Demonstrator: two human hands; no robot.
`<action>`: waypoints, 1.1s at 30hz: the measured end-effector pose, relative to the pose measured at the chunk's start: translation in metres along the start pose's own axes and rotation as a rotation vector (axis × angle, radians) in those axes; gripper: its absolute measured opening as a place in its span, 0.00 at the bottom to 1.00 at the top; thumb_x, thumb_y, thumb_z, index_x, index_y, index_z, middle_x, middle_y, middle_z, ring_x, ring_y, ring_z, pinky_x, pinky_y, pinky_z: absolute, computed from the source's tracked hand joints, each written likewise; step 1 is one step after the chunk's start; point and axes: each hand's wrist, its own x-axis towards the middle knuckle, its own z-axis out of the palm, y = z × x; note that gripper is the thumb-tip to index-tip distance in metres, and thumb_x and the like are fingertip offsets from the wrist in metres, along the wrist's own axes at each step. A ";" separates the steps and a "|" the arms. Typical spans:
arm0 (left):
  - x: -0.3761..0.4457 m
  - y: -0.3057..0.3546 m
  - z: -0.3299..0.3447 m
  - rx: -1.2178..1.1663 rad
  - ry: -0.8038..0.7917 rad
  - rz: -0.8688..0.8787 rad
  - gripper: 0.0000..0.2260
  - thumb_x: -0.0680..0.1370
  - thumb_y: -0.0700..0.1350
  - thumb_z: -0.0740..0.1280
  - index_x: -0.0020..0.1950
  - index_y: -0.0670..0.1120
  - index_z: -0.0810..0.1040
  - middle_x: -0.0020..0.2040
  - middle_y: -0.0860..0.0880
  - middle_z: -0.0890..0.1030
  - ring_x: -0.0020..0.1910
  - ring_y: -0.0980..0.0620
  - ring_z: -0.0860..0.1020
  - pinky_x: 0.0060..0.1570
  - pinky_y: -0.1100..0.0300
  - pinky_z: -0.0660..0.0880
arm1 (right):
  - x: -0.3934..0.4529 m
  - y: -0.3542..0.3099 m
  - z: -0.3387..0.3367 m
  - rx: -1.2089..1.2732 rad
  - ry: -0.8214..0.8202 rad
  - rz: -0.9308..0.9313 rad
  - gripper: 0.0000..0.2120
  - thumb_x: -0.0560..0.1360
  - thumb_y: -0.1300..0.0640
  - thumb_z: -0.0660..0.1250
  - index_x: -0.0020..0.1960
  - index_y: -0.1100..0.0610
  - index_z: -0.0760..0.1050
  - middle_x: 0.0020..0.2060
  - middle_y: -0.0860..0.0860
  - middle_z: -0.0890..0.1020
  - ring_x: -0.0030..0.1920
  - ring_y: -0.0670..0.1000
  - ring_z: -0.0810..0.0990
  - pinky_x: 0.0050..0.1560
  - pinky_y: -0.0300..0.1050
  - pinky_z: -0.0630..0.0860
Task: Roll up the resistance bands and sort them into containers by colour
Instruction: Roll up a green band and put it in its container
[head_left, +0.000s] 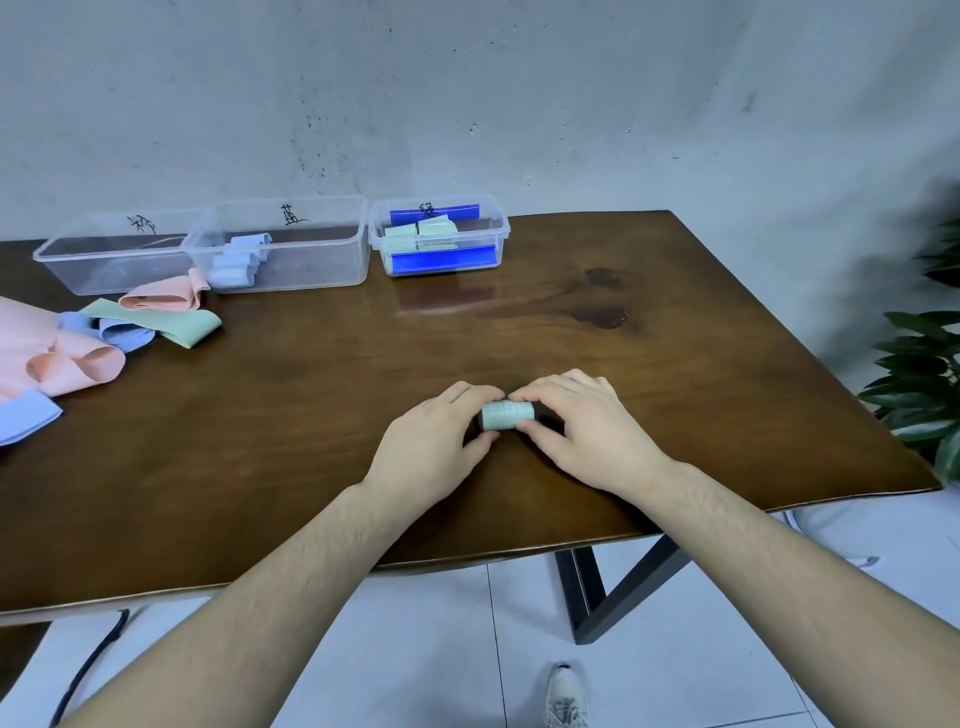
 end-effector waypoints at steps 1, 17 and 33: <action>0.001 0.000 0.000 0.003 0.004 0.002 0.16 0.79 0.53 0.66 0.67 0.58 0.72 0.59 0.60 0.75 0.48 0.56 0.77 0.42 0.64 0.70 | 0.001 0.000 0.000 0.011 -0.004 0.009 0.13 0.81 0.46 0.64 0.65 0.43 0.76 0.60 0.37 0.79 0.61 0.43 0.70 0.62 0.45 0.64; 0.026 0.023 -0.016 -0.752 0.004 -0.261 0.14 0.84 0.47 0.60 0.69 0.57 0.70 0.56 0.57 0.76 0.44 0.61 0.77 0.44 0.67 0.74 | 0.028 -0.011 -0.011 0.621 -0.008 0.195 0.17 0.81 0.44 0.63 0.67 0.46 0.72 0.59 0.40 0.77 0.57 0.37 0.76 0.51 0.29 0.73; 0.086 0.045 -0.018 -1.249 0.134 -0.729 0.17 0.83 0.59 0.59 0.62 0.53 0.81 0.46 0.51 0.80 0.34 0.56 0.70 0.35 0.60 0.70 | 0.077 -0.002 -0.035 0.925 0.197 0.208 0.15 0.73 0.49 0.76 0.58 0.46 0.78 0.51 0.40 0.84 0.54 0.42 0.81 0.51 0.34 0.79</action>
